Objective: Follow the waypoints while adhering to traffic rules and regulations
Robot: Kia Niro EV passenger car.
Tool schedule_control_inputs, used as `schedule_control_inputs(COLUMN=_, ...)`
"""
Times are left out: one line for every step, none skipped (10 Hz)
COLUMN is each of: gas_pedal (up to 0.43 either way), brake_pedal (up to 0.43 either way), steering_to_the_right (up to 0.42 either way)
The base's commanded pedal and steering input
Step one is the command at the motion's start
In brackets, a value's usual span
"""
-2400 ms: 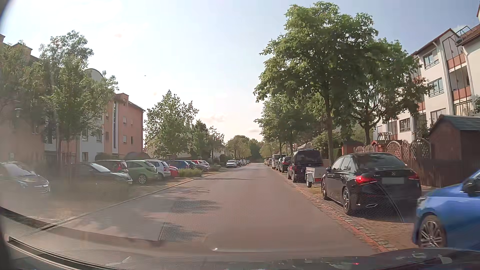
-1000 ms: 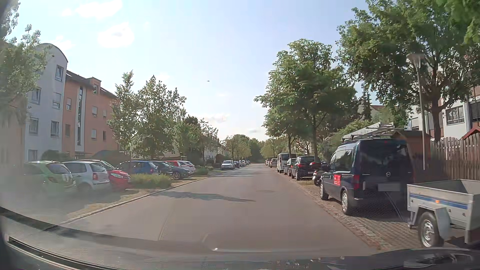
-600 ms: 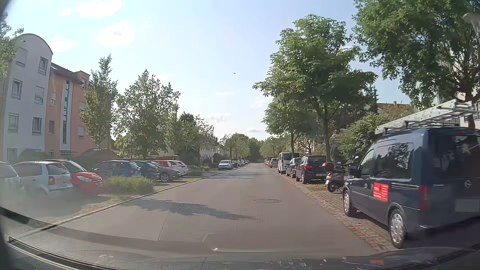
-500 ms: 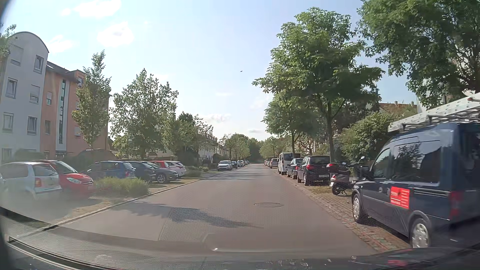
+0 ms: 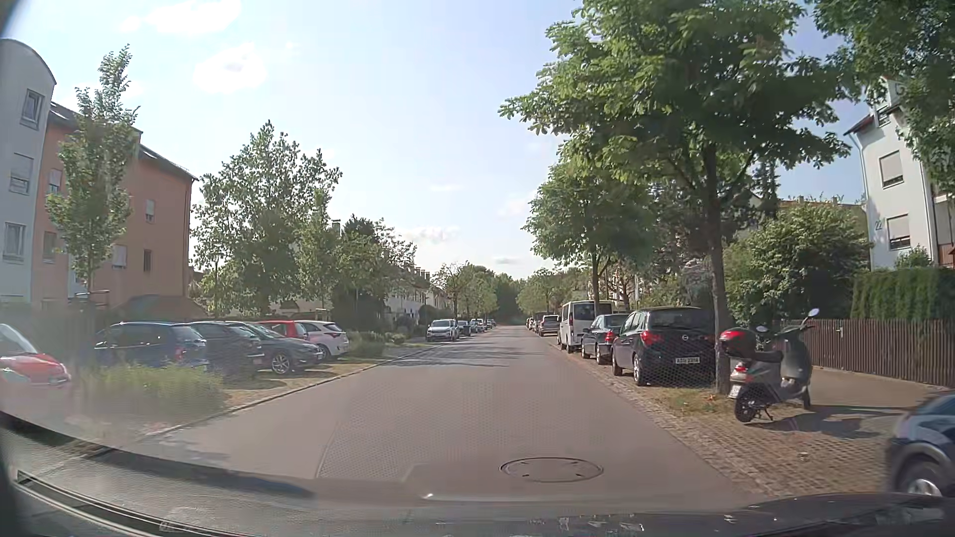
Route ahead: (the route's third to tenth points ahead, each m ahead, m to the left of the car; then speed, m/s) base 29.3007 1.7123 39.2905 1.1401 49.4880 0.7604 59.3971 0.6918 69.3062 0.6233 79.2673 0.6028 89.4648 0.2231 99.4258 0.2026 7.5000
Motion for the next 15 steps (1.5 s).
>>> schedule_control_inputs(gas_pedal=0.11, brake_pedal=0.012, steering_to_the_right=0.003)
schedule_control_inputs(gas_pedal=0.11, brake_pedal=0.012, steering_to_the_right=0.003)
schedule_control_inputs(gas_pedal=0.11, brake_pedal=0.012, steering_to_the_right=0.003)
schedule_control_inputs(gas_pedal=0.11, brake_pedal=0.012, steering_to_the_right=0.003)
schedule_control_inputs(gas_pedal=0.11, brake_pedal=0.012, steering_to_the_right=0.003)
schedule_control_inputs(gas_pedal=0.11, brake_pedal=0.012, steering_to_the_right=0.003)
schedule_control_inputs(gas_pedal=0.098, brake_pedal=0.012, steering_to_the_right=0.005)
schedule_control_inputs(gas_pedal=0.087, brake_pedal=0.012, steering_to_the_right=0.005)
schedule_control_inputs(gas_pedal=0.087, brake_pedal=0.012, steering_to_the_right=0.004)
schedule_control_inputs(gas_pedal=0.087, brake_pedal=0.012, steering_to_the_right=0.005)
schedule_control_inputs(gas_pedal=0.087, brake_pedal=0.012, steering_to_the_right=0.004)
schedule_control_inputs(gas_pedal=0.087, brake_pedal=0.012, steering_to_the_right=0.004)
schedule_control_inputs(gas_pedal=0.067, brake_pedal=0.012, steering_to_the_right=0.004)
schedule_control_inputs(gas_pedal=0.0, brake_pedal=0.012, steering_to_the_right=0.004)
schedule_control_inputs(gas_pedal=0.0, brake_pedal=0.012, steering_to_the_right=0.004)
